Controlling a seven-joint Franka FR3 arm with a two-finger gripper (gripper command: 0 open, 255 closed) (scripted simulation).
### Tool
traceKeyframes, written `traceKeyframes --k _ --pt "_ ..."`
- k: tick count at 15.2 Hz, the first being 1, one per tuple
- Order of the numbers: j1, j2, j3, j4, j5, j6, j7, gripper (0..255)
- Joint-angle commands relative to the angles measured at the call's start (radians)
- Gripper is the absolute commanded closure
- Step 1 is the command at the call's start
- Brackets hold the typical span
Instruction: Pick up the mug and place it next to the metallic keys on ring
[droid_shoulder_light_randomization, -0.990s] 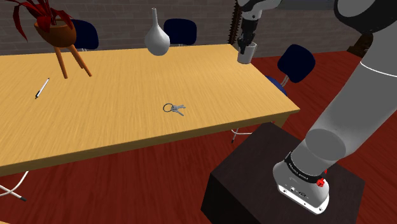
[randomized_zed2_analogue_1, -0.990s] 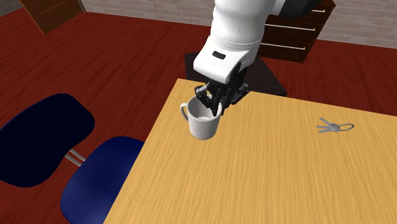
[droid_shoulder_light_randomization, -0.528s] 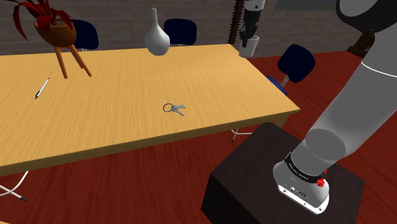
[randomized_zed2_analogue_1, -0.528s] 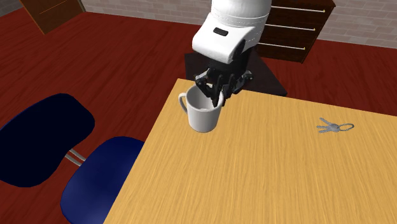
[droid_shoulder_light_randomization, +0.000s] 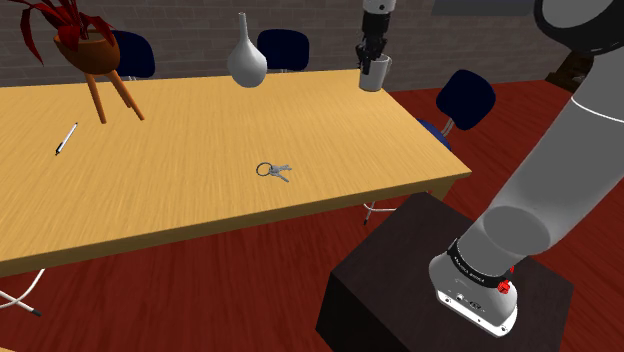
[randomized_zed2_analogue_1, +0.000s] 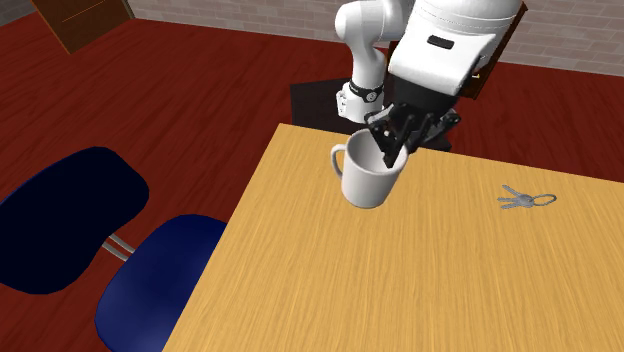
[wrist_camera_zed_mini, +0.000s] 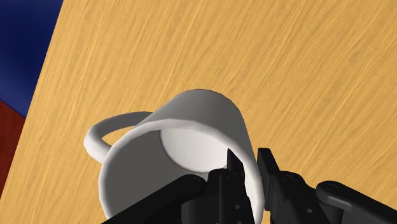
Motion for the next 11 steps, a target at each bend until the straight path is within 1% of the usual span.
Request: traceKeyframes --k 1,6,11 --pt "0.025 0.004 0.021 0.007 -0.001 -0.006 0.047 255" --pt "0.086 0.027 0.071 0.04 -0.001 -0.022 0.158 255" --pt "0.146 0.074 0.119 0.105 -0.001 -0.045 0.265 255"
